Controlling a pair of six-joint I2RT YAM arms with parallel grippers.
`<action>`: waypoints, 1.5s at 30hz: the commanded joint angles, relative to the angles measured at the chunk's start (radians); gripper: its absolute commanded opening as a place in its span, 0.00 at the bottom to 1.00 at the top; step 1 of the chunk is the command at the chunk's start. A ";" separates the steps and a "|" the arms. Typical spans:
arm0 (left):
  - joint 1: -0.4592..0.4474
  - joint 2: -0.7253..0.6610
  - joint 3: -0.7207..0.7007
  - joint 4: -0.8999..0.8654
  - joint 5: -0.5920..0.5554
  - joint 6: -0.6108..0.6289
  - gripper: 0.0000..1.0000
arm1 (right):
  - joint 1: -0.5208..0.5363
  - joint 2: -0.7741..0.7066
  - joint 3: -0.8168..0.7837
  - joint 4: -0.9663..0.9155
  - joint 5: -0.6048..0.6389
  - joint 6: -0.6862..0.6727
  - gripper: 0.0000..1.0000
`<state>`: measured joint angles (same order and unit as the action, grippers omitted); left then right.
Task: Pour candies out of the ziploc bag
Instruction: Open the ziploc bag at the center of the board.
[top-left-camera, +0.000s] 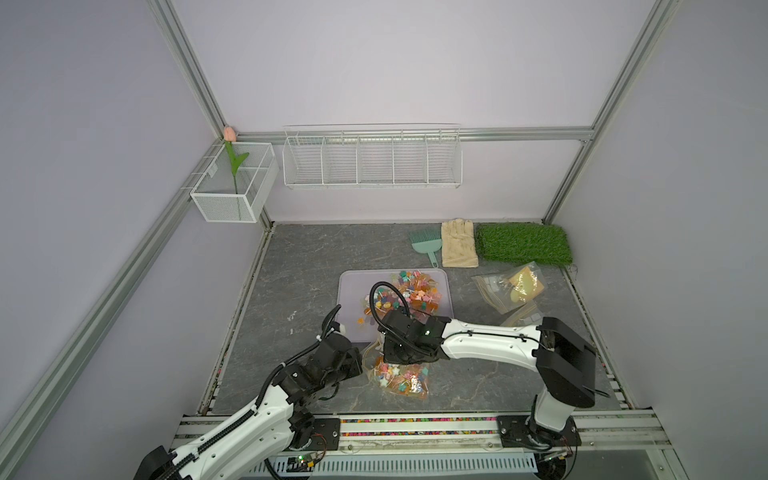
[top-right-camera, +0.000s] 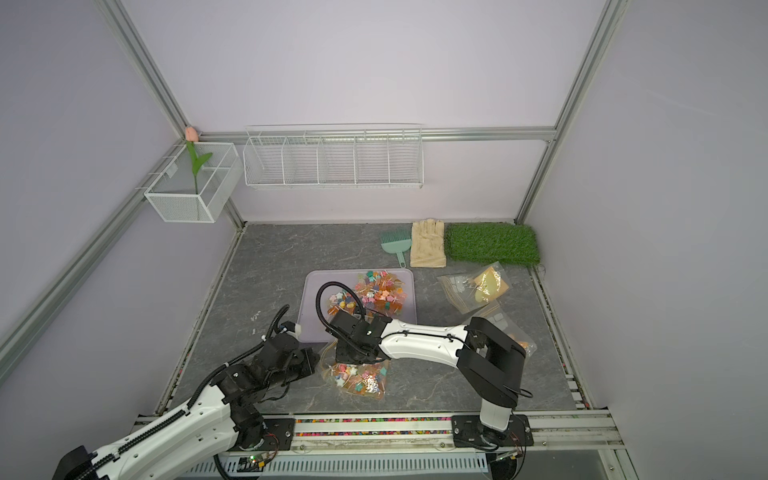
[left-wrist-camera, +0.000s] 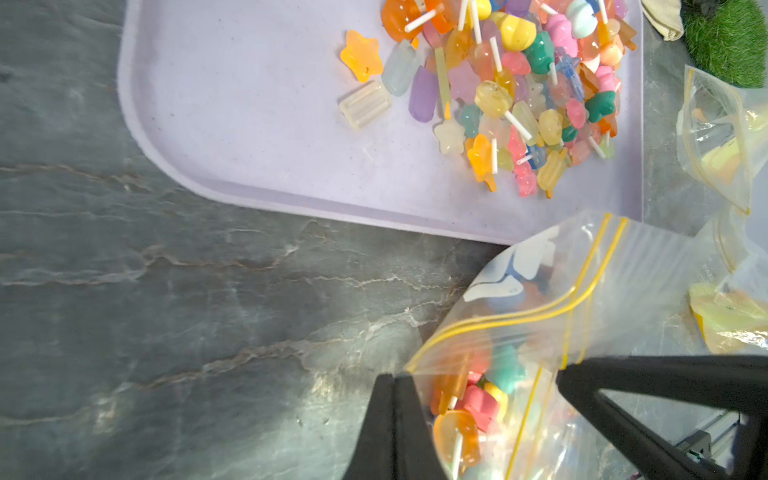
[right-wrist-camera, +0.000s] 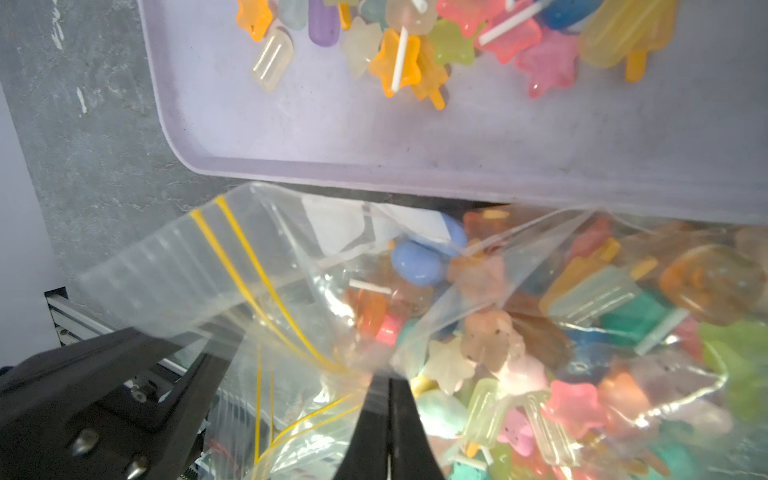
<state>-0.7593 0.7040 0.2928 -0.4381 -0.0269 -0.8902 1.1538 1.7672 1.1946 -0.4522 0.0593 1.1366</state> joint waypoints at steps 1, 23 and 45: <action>0.006 -0.012 0.016 -0.040 -0.042 -0.019 0.00 | -0.001 -0.029 -0.020 -0.010 0.022 -0.027 0.07; 0.006 -0.091 0.021 -0.100 -0.067 -0.015 0.00 | -0.002 -0.103 0.161 -0.273 0.141 -0.181 0.07; 0.007 -0.214 0.156 -0.103 -0.039 0.042 0.78 | -0.025 -0.075 0.149 -0.164 -0.017 -0.266 0.40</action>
<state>-0.7574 0.4480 0.4686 -0.5766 -0.1017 -0.8520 1.1378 1.7058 1.3556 -0.6308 0.0563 0.8703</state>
